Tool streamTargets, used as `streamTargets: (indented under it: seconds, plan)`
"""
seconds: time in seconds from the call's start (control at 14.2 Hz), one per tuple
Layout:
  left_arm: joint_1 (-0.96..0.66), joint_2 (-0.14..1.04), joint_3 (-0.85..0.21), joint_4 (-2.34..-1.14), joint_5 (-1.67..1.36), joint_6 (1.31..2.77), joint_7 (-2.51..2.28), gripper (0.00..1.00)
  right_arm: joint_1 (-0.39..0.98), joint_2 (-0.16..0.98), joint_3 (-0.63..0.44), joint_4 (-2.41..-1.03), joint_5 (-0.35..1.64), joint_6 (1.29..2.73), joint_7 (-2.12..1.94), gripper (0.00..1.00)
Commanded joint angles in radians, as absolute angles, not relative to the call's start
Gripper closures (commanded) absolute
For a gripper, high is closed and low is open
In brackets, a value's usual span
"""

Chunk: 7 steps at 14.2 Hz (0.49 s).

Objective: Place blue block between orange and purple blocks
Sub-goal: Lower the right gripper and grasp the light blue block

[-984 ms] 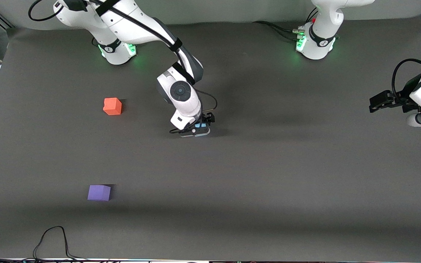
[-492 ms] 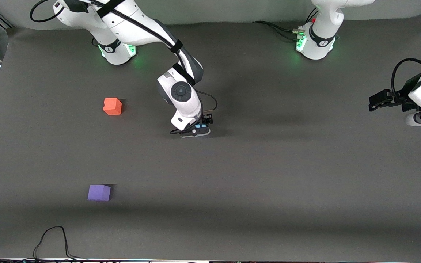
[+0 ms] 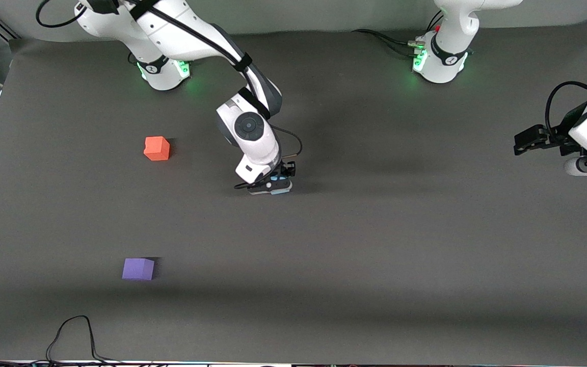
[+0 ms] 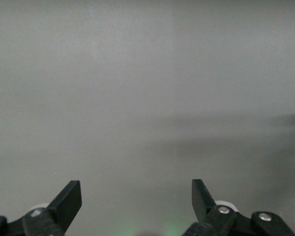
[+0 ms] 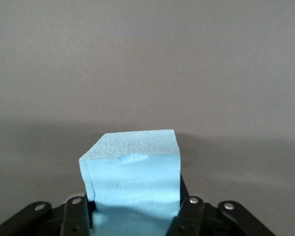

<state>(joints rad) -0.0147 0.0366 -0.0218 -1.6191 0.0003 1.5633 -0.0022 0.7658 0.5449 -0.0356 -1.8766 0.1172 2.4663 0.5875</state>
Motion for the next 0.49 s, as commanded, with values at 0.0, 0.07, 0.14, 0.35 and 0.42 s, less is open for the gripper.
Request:
streamTargets:
  seconds: [0.0,0.07,0.14,0.35,0.42]
  plan:
    - [-0.012,0.014,-0.029,-1.638,0.015,1.554,0.011,0.00,0.769,0.431,-0.067,-1.794,0.106,2.254,0.592,0.68]
    - [-0.012,0.014,-0.029,-1.638,0.015,1.554,0.011,0.00,0.769,0.407,-0.081,-1.732,0.106,2.153,0.592,0.68]
    - [-0.012,0.014,-0.028,-1.637,0.015,1.554,0.011,0.00,0.769,0.387,-0.098,-1.662,0.106,2.057,0.594,0.68]
    - [-0.017,0.015,-0.028,-1.637,0.015,1.549,0.011,0.00,0.767,0.374,-0.149,-1.424,0.118,1.797,0.591,0.68]
    - [-0.014,0.015,-0.028,-1.635,0.015,1.549,0.011,0.00,0.764,0.374,-0.153,-1.360,0.118,1.725,0.586,0.68]
